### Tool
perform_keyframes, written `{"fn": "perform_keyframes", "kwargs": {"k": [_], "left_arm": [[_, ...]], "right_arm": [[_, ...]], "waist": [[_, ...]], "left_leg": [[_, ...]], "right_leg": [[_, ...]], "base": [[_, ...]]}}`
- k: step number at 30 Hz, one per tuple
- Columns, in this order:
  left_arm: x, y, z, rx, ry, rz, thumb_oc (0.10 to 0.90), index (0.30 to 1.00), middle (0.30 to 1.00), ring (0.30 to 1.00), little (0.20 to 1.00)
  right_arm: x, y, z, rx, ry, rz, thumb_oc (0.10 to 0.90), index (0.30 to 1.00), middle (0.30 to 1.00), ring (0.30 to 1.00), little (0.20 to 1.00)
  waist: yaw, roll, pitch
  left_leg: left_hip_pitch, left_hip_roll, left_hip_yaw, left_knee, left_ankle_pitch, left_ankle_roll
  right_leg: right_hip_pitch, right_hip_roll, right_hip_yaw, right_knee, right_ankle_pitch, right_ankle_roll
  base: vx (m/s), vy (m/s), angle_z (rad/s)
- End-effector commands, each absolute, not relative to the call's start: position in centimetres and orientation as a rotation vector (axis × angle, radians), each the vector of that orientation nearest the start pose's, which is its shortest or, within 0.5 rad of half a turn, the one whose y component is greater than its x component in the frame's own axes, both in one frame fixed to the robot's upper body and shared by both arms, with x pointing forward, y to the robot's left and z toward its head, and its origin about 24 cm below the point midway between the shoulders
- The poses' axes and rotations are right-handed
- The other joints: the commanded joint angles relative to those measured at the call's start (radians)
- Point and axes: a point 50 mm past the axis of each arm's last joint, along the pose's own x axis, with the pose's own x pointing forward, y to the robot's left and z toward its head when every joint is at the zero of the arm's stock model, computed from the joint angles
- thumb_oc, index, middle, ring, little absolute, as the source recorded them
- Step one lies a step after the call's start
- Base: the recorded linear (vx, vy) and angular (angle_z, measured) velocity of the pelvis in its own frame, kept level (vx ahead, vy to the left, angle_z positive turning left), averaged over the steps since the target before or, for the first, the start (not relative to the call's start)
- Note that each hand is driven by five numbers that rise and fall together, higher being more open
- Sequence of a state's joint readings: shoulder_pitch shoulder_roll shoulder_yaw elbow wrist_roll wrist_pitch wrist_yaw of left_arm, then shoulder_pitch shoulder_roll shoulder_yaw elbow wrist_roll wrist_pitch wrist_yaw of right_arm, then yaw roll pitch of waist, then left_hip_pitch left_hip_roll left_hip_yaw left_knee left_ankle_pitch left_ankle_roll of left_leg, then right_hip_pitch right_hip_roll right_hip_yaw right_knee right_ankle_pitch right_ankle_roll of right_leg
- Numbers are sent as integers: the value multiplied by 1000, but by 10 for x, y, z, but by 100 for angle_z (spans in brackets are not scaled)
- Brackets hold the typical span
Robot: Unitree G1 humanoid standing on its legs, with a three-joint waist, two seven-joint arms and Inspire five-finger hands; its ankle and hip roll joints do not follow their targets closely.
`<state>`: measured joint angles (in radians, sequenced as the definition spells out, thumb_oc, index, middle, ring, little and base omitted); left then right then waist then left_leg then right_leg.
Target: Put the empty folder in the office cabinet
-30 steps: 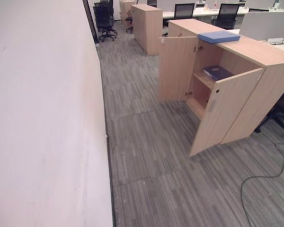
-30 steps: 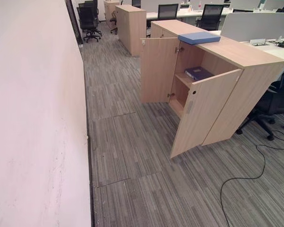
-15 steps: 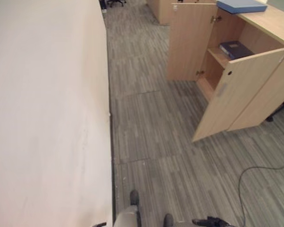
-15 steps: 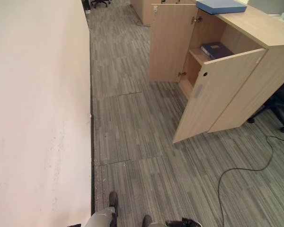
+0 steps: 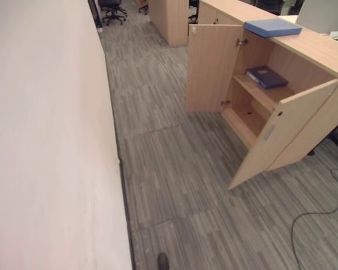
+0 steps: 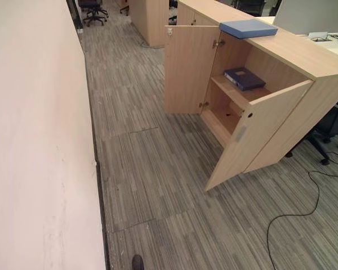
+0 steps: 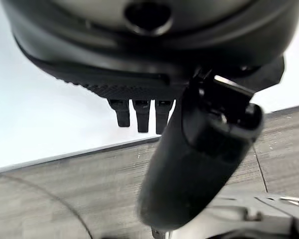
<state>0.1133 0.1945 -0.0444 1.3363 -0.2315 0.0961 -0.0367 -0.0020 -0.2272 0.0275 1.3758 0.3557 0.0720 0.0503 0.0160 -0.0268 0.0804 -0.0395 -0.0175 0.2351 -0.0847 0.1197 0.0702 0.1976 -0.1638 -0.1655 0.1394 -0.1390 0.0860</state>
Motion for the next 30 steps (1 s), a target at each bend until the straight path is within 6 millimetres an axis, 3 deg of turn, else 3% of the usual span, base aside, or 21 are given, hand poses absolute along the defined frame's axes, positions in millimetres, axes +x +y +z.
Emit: {"fn": "perform_keyframes", "kwargs": {"k": [1, 4, 5, 6, 9, 11, 13, 15, 17, 18, 19, 20, 21, 23, 28, 30], "left_arm": [[62, 248, -164, 169, 1293, 301, 800, 900, 900, 900, 900], [60, 250, -163, 171, 1295, 313, 800, 900, 900, 900, 900], [59, 250, -163, 171, 1295, 314, 800, 900, 900, 900, 900], [59, 250, -163, 157, 1292, 324, 800, 900, 900, 900, 900], [57, 248, -164, 149, 1304, 320, 800, 900, 900, 900, 900], [55, 247, -165, 150, 1313, 315, 800, 900, 900, 900, 900], [55, 245, -166, 150, 1322, 307, 800, 900, 900, 900, 900], [56, 245, -166, 149, 1319, 307, 800, 900, 900, 900, 900], [61, 245, -165, 162, 1302, 295, 800, 900, 900, 900, 900], [60, 245, -165, 162, 1304, 295, 800, 900, 900, 900, 900], [60, 245, -165, 162, 1303, 293, 800, 900, 900, 900, 900], [55, 244, -166, 156, 1318, 299, 800, 900, 900, 900, 900], [53, 243, -167, 147, 1322, 305, 800, 900, 900, 900, 900], [48, 243, -167, 131, 1333, 312, 800, 900, 900, 900, 900], [50, 244, -167, 135, 1335, 313, 800, 900, 900, 900, 900], [60, 246, -165, 150, 1308, 313, 800, 900, 900, 900, 900]], "right_arm": [[84, -247, -162, 65, 1301, -271, 800, 900, 900, 900, 900], [91, -244, -161, 64, 1265, -264, 800, 900, 900, 900, 900], [91, -244, -161, 65, 1265, -264, 800, 900, 900, 900, 900], [93, -243, -160, 71, 1254, -274, 800, 900, 900, 900, 900], [91, -247, -160, 82, 1264, -311, 800, 900, 900, 900, 900], [90, -248, -160, 77, 1269, -313, 800, 900, 900, 900, 900], [88, -245, -161, 52, 1286, -298, 800, 900, 900, 900, 900], [86, -244, -162, 41, 1297, -289, 800, 900, 900, 900, 900], [73, -241, -165, 12, 1345, -260, 800, 900, 900, 900, 900], [73, -241, -166, 11, 1347, -260, 800, 900, 900, 900, 900], [68, -239, -167, 7, 1366, -254, 800, 900, 900, 900, 900], [62, -239, -168, -8, 1382, -237, 800, 900, 900, 900, 900], [63, -238, -168, -19, 1379, -226, 800, 900, 900, 900, 900], [63, -240, -167, -42, 1380, -207, 800, 900, 900, 900, 900], [78, -248, -163, -71, 1334, -211, 800, 900, 900, 900, 900], [86, -250, -160, -83, 1308, -208, 800, 900, 900, 900, 900]], "waist": [[32, 34, -4], [46, 35, 0], [45, 32, 1], [48, 43, 8], [28, 77, 39], [18, 85, 55], [-8, 79, 97], [-14, 72, 109], [-23, 35, 120], [-23, 42, 121], [-22, 24, 115], [-17, 24, 104], [-19, 19, 95], [-18, 32, 85], [-22, 36, 87], [-23, 32, 94]], "left_leg": [[-50, -49, -33, -3, -79, -28], [11, -93, -28, -3, -144, -9], [15, -98, -29, -3, -147, -7], [38, -93, -25, -3, -170, -1], [64, -68, -40, -3, -173, 1], [81, -61, -43, -3, -179, -1], [125, -53, -60, -3, -189, -11], [142, -53, -71, -3, -196, -15], [165, -74, -97, -3, -205, -22], [177, -66, -105, -3, -218, -26], [171, -79, -108, -3, -213, -25], [191, -68, -125, -3, -241, -31], [181, -66, -123, -3, -229, -31], [195, -37, -136, -3, -244, -39], [183, 3, -159, -3, -247, -54], [171, 30, -165, -3, -248, -65]], "right_leg": [[-84, -135, -24, 122, 179, 103], [-113, -228, -117, 240, 249, 93], [-111, -234, -116, 245, 245, 97], [-155, -247, -158, 261, 272, 86], [-254, -185, -164, 257, 200, 64], [-284, -160, -167, 238, 189, 63], [-352, -70, -150, 108, 200, 69], [-360, -40, -137, 55, 210, 72], [-396, 21, -121, -89, 276, 75], [-386, 29, -118, -84, 260, 83], [-372, 21, -137, -132, 282, 74], [-340, 26, -158, -147, 272, 76], [-353, 22, -164, -140, 283, 66], [-356, 35, -166, -101, 253, 66], [-393, 38, -173, -32, 204, 43], [-424, 37, -178, 23, 173, 28]], "base": [[153, 308, 17], [196, 250, 20], [126, 169, 37], [101, 124, 14], [84, 49, -21], [92, -35, -13], [161, -110, 0], [134, -77, 4], [213, -125, 92], [189, -136, 107], [296, -147, 33], [286, -213, 20], [304, -157, 24], [338, -161, 11], [214, -135, 23], [240, -199, 13]]}}
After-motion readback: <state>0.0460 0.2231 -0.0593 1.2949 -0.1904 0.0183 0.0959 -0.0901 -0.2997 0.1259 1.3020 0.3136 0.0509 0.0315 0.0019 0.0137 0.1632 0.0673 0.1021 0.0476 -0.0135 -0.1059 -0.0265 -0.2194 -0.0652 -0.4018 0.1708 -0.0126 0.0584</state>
